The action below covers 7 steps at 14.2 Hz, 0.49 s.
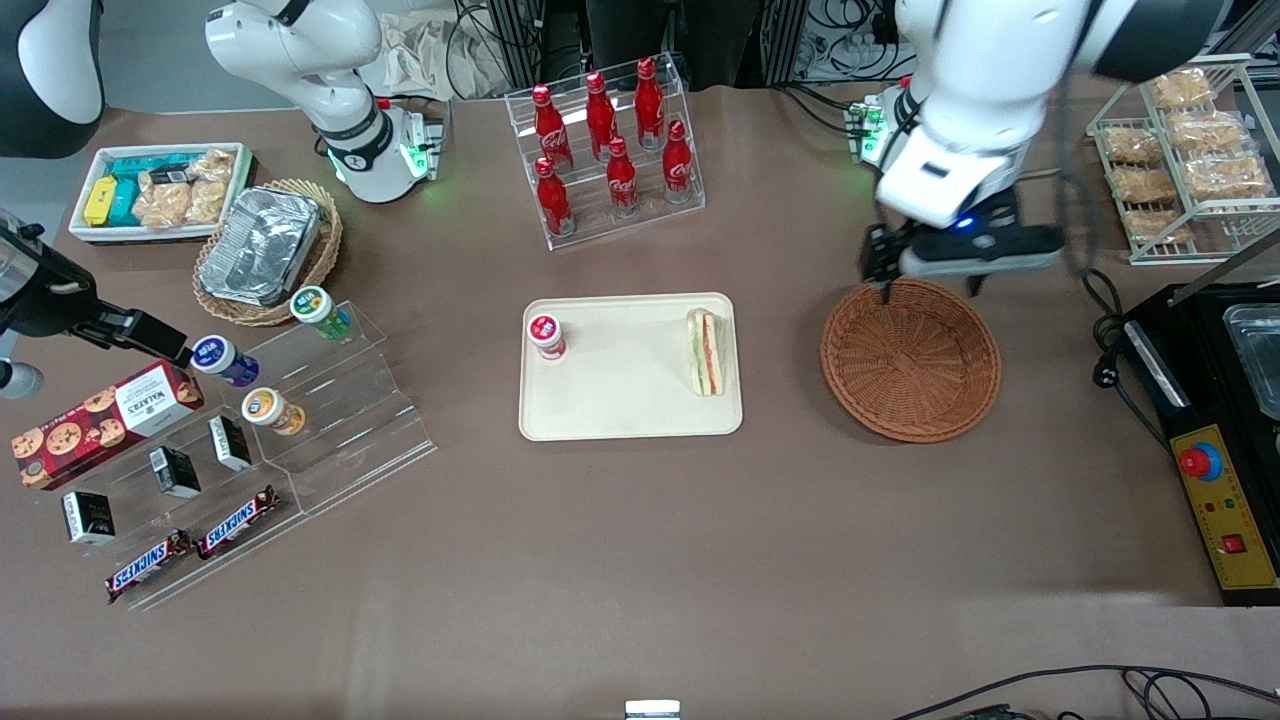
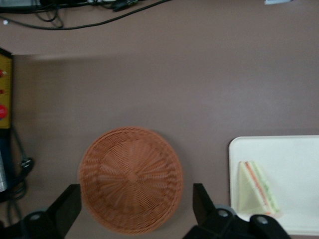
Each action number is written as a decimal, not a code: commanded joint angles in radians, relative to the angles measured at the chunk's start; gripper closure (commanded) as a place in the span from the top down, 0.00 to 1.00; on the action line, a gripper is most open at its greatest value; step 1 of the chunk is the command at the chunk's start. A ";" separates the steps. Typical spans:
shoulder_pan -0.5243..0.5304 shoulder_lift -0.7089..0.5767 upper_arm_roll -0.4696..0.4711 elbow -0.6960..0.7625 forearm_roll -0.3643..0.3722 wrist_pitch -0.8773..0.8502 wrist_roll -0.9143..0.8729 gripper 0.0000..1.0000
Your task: Place sandwich from basket to tray
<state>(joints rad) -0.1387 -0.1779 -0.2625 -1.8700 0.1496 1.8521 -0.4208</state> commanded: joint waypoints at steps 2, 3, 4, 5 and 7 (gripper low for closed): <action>0.087 -0.112 0.040 -0.031 -0.094 -0.128 0.242 0.99; 0.076 -0.124 0.075 -0.046 -0.097 -0.132 0.253 0.99; 0.077 -0.138 0.080 -0.069 -0.105 -0.131 0.255 0.99; 0.085 -0.146 0.083 -0.086 -0.125 -0.126 0.273 0.99; 0.099 -0.132 0.110 -0.078 -0.180 -0.122 0.370 0.99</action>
<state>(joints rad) -0.0591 -0.2968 -0.1654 -1.9284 0.0230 1.7225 -0.1347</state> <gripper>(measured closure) 0.004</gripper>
